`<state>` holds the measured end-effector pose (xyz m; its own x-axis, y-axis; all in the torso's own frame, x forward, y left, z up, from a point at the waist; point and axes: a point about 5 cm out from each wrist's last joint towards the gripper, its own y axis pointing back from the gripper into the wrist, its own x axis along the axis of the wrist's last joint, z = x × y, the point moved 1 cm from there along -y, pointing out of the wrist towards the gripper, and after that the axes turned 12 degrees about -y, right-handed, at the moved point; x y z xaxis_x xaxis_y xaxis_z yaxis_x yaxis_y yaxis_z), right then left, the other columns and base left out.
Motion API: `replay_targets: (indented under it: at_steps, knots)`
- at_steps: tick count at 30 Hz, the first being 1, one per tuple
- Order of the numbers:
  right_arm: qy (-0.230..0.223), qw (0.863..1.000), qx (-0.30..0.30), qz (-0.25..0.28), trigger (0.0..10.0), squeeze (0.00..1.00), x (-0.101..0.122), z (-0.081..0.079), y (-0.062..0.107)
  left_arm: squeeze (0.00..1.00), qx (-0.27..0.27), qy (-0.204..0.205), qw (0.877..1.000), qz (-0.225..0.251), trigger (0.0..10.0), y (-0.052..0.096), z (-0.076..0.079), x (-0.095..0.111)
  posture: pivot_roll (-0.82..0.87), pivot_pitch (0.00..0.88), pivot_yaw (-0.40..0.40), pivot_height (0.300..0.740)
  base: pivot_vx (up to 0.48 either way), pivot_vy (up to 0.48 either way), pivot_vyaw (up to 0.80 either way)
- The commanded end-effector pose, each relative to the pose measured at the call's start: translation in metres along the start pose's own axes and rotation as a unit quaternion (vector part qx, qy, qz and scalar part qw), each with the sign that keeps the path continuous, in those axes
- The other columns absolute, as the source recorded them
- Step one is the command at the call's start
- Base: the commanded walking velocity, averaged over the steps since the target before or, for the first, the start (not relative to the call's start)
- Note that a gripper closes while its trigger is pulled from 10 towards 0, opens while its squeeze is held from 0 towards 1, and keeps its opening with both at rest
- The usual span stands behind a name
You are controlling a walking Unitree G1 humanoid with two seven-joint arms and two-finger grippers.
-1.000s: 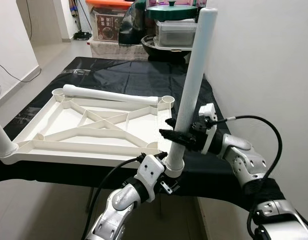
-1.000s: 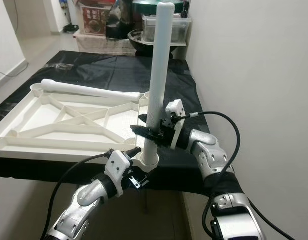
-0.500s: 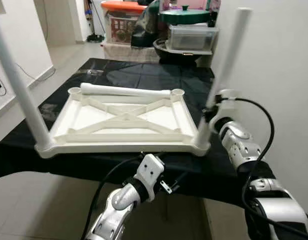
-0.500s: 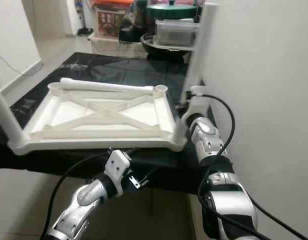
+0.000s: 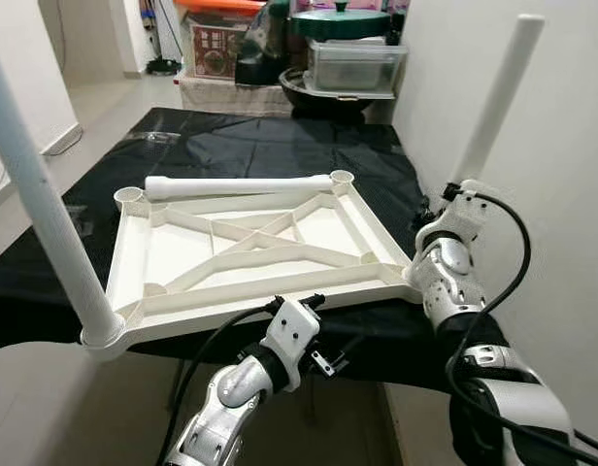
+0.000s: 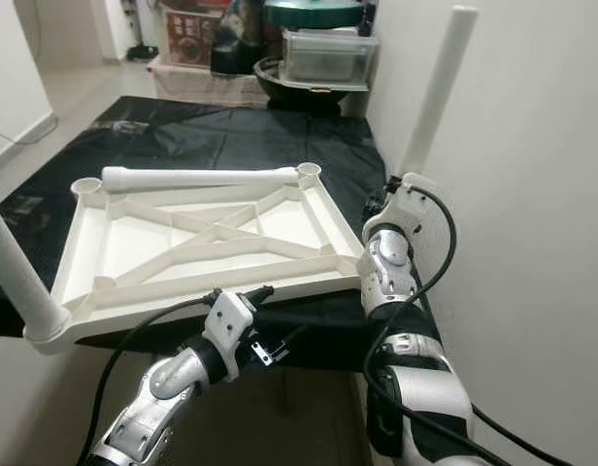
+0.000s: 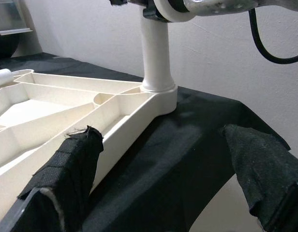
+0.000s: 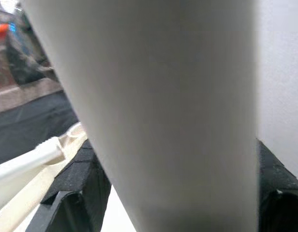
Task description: Building children table
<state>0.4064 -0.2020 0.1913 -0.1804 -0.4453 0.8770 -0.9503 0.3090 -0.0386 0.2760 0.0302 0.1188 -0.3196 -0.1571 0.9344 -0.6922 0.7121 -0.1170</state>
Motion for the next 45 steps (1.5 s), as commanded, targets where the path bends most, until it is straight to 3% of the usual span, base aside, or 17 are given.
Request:
replay_targets:
  at_steps: [1, 9, 11, 16, 17, 19, 21, 27, 29, 30, 32, 34, 36, 38, 41, 42, 45]
  knots:
    - [-0.005, 0.997, 0.069, -0.015, 10.0, 0.00, -0.006, -0.017, 0.002, 0.00, -0.004, -0.002, 1.000, 0.001, 10.0, 0.000, 0.003, 0.000, 0.10, 0.000, -0.091, 0.740, 0.000, 0.000, 0.00]
    - [0.003, 0.979, 0.187, -0.075, 10.0, 0.00, -0.019, -0.018, 0.010, 0.00, -0.005, -0.002, 1.000, 0.001, 10.0, 0.000, 0.004, 0.000, 0.09, 0.000, -0.090, 0.740, 0.000, 0.000, 0.00]
    - [0.026, 0.940, 0.303, -0.153, 10.0, 0.00, -0.034, -0.013, 0.025, 0.00, -0.006, -0.003, 1.000, 0.002, 10.0, 0.000, 0.005, 0.000, 0.09, 0.000, -0.090, 0.740, 0.000, 0.000, 0.00]
    - [0.035, 0.918, 0.355, -0.173, 10.0, 0.00, -0.037, -0.014, 0.033, 0.00, -0.007, -0.003, 1.000, 0.002, 10.0, 0.000, 0.005, 0.000, 0.09, 0.000, -0.088, 0.740, 0.000, 0.000, 0.00]
    - [0.041, 0.897, 0.401, -0.184, 10.0, 0.00, -0.037, -0.017, 0.040, 0.00, -0.007, -0.004, 1.000, 0.002, 10.0, 0.000, 0.004, 0.000, 0.09, 0.000, -0.088, 0.740, 0.000, 0.000, 0.00]
    - [0.041, 0.897, 0.401, -0.184, 10.0, 0.00, -0.037, -0.017, 0.040, 0.00, -0.007, -0.004, 1.000, 0.002, 10.0, 0.000, 0.004, 0.000, 0.09, 0.000, -0.088, 0.740, 0.000, 0.000, 0.00]
    - [0.047, 0.843, 0.495, -0.203, 10.0, 0.00, -0.035, -0.025, 0.057, 0.00, -0.007, -0.005, 1.000, 0.003, 10.0, 0.000, 0.004, 0.001, 0.10, 0.000, -0.088, 0.740, 0.000, 0.000, 0.00]
    - [0.056, 0.819, 0.533, -0.205, 9.2, 0.00, -0.032, -0.032, 0.062, 0.00, -0.006, -0.006, 1.000, 0.003, 10.0, 0.001, 0.004, 0.001, 0.10, 0.000, -0.089, 0.740, 0.000, 0.000, 0.00]
    - [0.059, 0.820, 0.533, -0.202, 9.2, 0.00, -0.032, -0.032, 0.061, 0.00, -0.006, -0.006, 1.000, 0.003, 10.0, 0.001, 0.003, 0.001, 0.10, 0.000, -0.089, 0.740, 0.000, 0.000, 0.00]
    - [0.065, 0.840, 0.505, -0.187, 0.0, 0.00, -0.030, -0.034, 0.053, 0.00, -0.006, -0.006, 1.000, 0.003, 10.0, 0.001, 0.003, 0.001, 0.10, 0.000, -0.089, 0.740, 0.000, 0.000, 0.00]
    - [0.068, 0.875, 0.450, -0.165, 0.0, 0.00, -0.025, -0.033, 0.039, 0.00, -0.006, -0.007, 1.000, 0.003, 10.0, 0.001, 0.003, 0.001, 0.10, 0.000, -0.089, 0.740, 0.000, 0.000, 0.00]
    - [0.066, 0.933, 0.328, -0.133, 0.0, 0.00, -0.014, -0.022, 0.017, 0.00, -0.005, -0.007, 1.000, 0.004, 10.0, 0.002, 0.003, 0.001, 0.10, 0.000, -0.088, 0.740, 0.000, 0.000, 0.00]
    - [0.066, 0.933, 0.328, -0.133, 0.0, 0.00, -0.014, -0.022, 0.017, 0.00, -0.005, -0.007, 1.000, 0.004, 10.0, 0.002, 0.003, 0.001, 0.10, 0.000, -0.088, 0.740, 0.000, 0.000, 0.00]
    - [0.066, 0.969, 0.217, -0.100, 0.0, 0.00, -0.002, -0.007, 0.002, 0.00, -0.005, -0.007, 1.000, 0.004, 10.0, 0.002, 0.003, 0.001, 0.10, 0.000, -0.088, 0.740, 0.000, 0.000, 0.00]
    - [0.060, 0.985, 0.145, -0.073, 0.0, 0.00, 0.008, 0.007, -0.005, 0.00, -0.006, -0.007, 1.000, 0.004, 10.0, 0.002, 0.003, 0.001, 0.10, 0.000, -0.088, 0.740, 0.000, 0.000, 0.00]
    - [0.045, 0.998, 0.027, -0.027, 0.0, 0.00, 0.026, 0.029, -0.012, 0.00, -0.006, -0.007, 1.000, 0.004, 10.0, 0.001, 0.004, 0.001, 0.10, 0.000, -0.088, 0.740, 0.000, 0.000, 0.00]
    - [0.045, 0.998, 0.027, -0.027, 0.0, 0.00, 0.026, 0.029, -0.012, 0.00, -0.006, -0.007, 1.000, 0.004, 10.0, 0.001, 0.004, 0.001, 0.10, 0.000, -0.088, 0.740, 0.000, 0.000, 0.00]
